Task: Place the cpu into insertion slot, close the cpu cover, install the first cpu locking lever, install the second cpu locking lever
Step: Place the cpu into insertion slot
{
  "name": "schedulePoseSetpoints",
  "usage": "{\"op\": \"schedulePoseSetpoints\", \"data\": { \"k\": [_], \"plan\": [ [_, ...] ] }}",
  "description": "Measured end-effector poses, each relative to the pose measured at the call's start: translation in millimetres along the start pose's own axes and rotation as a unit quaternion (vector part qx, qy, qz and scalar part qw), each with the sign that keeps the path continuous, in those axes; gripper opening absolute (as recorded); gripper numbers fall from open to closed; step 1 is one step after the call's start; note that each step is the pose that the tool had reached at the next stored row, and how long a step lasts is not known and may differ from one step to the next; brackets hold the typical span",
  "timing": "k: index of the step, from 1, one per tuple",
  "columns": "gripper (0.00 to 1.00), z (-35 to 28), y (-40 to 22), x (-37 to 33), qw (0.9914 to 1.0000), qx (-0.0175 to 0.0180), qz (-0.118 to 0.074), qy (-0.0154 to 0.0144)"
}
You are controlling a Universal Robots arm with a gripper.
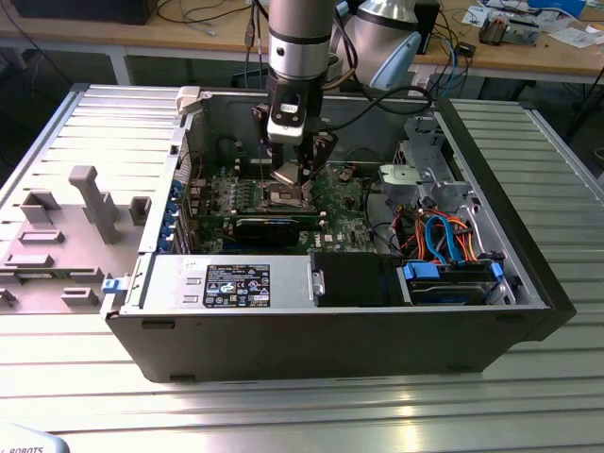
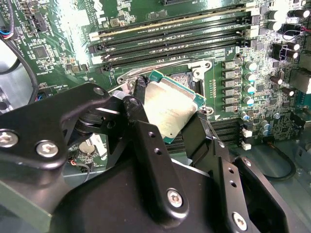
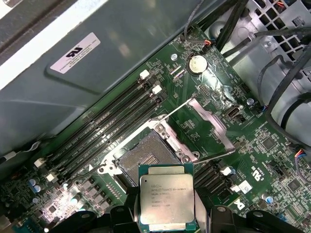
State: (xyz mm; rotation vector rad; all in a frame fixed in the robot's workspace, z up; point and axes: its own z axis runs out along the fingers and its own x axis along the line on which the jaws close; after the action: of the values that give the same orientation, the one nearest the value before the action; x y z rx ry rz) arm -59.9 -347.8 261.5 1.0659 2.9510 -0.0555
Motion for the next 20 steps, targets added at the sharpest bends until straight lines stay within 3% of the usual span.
{"op": "schedulePoseSetpoints", "data": {
  "k": [20],
  "plan": [
    [0.55, 0.2, 0.0, 0.0, 0.99994, 0.0033, 0.011, -0.0022]
  ]
}}
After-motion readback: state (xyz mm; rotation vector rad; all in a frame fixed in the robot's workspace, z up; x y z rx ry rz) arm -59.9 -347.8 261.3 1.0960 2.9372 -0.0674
